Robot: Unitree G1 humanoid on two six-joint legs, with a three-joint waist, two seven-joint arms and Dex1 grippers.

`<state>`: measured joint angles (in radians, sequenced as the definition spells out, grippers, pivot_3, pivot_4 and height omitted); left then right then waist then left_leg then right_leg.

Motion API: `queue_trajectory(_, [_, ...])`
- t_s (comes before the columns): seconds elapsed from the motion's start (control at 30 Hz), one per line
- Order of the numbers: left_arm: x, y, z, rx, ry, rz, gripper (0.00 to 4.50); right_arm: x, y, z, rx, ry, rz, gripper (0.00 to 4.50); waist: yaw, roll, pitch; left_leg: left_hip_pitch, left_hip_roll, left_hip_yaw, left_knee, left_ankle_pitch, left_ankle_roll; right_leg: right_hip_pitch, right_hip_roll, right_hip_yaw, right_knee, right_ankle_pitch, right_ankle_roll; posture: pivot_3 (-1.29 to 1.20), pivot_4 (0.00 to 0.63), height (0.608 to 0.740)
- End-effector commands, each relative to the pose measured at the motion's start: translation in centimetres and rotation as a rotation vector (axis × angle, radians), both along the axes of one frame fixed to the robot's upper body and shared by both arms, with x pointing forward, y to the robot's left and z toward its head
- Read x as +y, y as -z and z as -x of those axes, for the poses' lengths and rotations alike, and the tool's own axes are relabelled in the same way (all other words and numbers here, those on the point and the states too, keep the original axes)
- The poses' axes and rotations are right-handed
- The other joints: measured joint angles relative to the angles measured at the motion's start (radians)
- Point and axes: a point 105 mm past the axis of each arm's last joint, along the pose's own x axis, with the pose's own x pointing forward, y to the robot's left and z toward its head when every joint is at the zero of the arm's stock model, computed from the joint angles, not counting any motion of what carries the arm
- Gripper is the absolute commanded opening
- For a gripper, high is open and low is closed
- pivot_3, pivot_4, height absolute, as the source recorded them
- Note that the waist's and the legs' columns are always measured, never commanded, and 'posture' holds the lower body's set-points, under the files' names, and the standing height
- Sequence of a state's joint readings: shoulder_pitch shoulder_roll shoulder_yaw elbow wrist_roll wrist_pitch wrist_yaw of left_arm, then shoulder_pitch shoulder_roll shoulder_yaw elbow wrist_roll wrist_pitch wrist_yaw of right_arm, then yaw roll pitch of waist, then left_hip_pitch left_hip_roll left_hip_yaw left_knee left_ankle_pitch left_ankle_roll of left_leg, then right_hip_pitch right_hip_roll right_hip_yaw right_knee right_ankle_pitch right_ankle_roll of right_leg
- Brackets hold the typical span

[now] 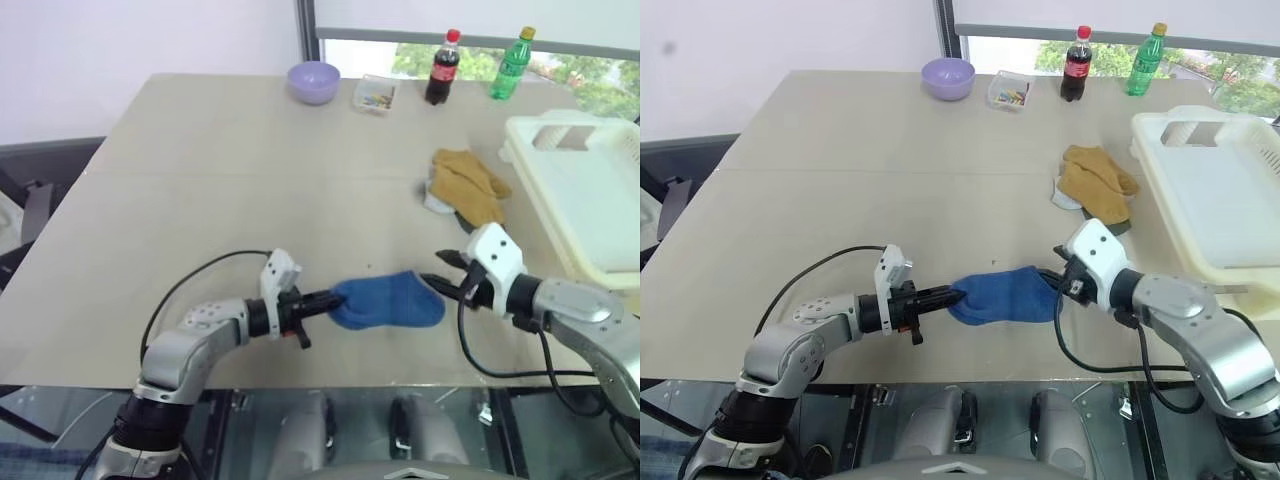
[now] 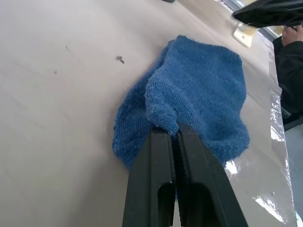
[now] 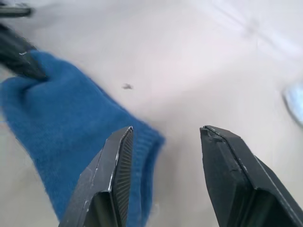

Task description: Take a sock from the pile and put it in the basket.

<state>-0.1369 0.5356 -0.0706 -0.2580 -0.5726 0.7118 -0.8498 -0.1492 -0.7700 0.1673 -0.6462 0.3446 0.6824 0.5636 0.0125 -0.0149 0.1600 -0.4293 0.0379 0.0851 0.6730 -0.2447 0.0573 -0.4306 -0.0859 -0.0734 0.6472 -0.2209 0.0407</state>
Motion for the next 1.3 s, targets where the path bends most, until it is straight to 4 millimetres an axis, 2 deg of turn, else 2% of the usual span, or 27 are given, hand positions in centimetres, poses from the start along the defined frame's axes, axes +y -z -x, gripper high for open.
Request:
queue_trajectory(0.03, [-0.4, -0.5, 0.4, -0.029, 0.028, 0.001, 0.00, 0.5, -0.4, -0.8, -0.097, -0.055, 0.033, 2.29, 0.000, 0.000, 0.000, 0.000, 0.000, 0.000, 0.001, 0.000, 0.000, 0.000, 0.000, 0.000, 0.000, 0.000, 0.000, 0.00, 0.150, 0.733])
queue_trajectory(0.17, [-0.4, -0.3, 0.2, -0.026, 0.036, -0.011, 0.00, 2.0, -0.7, -0.7, -0.098, -0.203, -0.027, 2.29, 0.000, 0.000, 0.000, 0.000, 0.000, 0.000, 0.002, 0.000, 0.000, 0.000, 0.000, 0.000, 0.001, 0.000, 0.000, 0.00, 0.150, 0.733])
queue_trajectory(0.27, [-0.5, -0.1, 0.2, -0.027, 0.053, -0.019, 0.00, 2.4, -0.5, -1.8, -0.103, -0.274, -0.017, 3.13, -0.001, 0.000, 0.000, 0.001, 0.000, 0.000, 0.002, 0.000, 0.000, 0.001, 0.001, 0.000, 0.002, 0.000, 0.000, 0.00, 0.150, 0.733])
queue_trajectory(0.33, [-0.6, -0.1, 0.2, -0.030, 0.059, -0.020, 0.00, 2.7, -0.5, -1.8, -0.107, -0.321, -0.012, 4.24, 0.003, 0.000, 0.000, 0.001, 0.000, 0.000, 0.002, 0.000, 0.000, 0.001, 0.001, 0.000, 0.002, 0.000, 0.000, 0.00, 0.150, 0.733])
queue_trajectory(0.37, [-0.6, -0.1, 0.2, -0.032, 0.064, -0.022, 0.00, 2.8, -0.4, -1.7, -0.100, -0.349, -0.008, 4.48, 0.003, 0.000, 0.000, 0.001, 0.000, 0.000, 0.003, 0.000, 0.000, 0.002, 0.001, 0.000, 0.002, 0.000, 0.000, 0.00, 0.150, 0.733])
queue_trajectory(0.5, [-0.1, 0.1, 0.2, -0.039, 0.069, -0.045, 0.00, 3.2, 0.1, -1.2, -0.059, -0.431, -0.011, 4.48, 0.001, 0.000, 0.000, 0.000, 0.000, 0.000, 0.003, 0.001, -0.002, 0.001, 0.000, 0.000, 0.001, 0.000, 0.000, 0.00, 0.150, 0.733])
queue_trajectory(0.6, [-0.1, 0.1, 0.1, -0.042, 0.068, -0.047, 0.00, 3.1, 0.3, -1.6, -0.052, -0.438, -0.016, 3.58, 0.001, 0.000, 0.000, 0.001, 0.000, 0.000, 0.003, 0.001, -0.002, 0.002, 0.000, 0.000, 0.002, 0.000, 0.000, 0.00, 0.150, 0.733])
queue_trajectory(0.63, [-0.1, 0.2, 0.1, -0.044, 0.066, -0.046, 0.00, 3.1, 0.4, -1.5, -0.049, -0.447, -0.014, 2.75, 0.001, 0.000, 0.000, 0.001, 0.000, 0.000, 0.003, 0.001, -0.002, 0.002, 0.000, 0.000, 0.002, 0.000, 0.000, 0.00, 0.150, 0.733])
queue_trajectory(0.67, [-0.2, 0.2, 0.1, -0.045, 0.065, -0.044, 0.00, 3.1, 0.5, -1.5, -0.047, -0.450, -0.011, 2.64, 0.001, 0.000, 0.000, 0.001, 0.001, 0.000, 0.004, 0.001, -0.002, 0.002, 0.000, 0.000, 0.002, 0.000, 0.000, 0.00, 0.150, 0.733])
queue_trajectory(0.87, [-0.3, 0.2, 0.1, -0.049, 0.060, -0.038, 0.00, 3.2, 1.1, -0.6, -0.009, -0.514, -0.012, 2.64, 0.001, 0.000, 0.000, 0.001, 0.001, 0.000, 0.004, 0.001, -0.002, 0.002, 0.000, 0.000, 0.002, 0.000, 0.000, 0.00, 0.150, 0.733])
queue_trajectory(1.07, [-0.1, 0.0, -0.1, -0.053, 0.061, -0.040, 0.00, 3.3, 2.3, -1.0, 0.022, -0.510, 0.008, 2.64, 0.001, 0.000, 0.000, 0.001, 0.001, 0.000, 0.005, 0.001, -0.002, 0.002, 0.000, 0.000, 0.004, 0.000, -0.001, 0.00, 0.150, 0.733])
queue_trajectory(1.3, [0.1, 0.2, -0.1, -0.049, 0.060, -0.047, 0.00, 2.4, 5.3, -1.6, 0.085, -0.502, 0.143, 2.64, 0.000, 0.000, 0.000, 0.001, 0.001, 0.000, 0.007, 0.000, -0.001, 0.002, 0.000, 0.000, 0.006, 0.000, -0.001, 0.00, 0.150, 0.733])
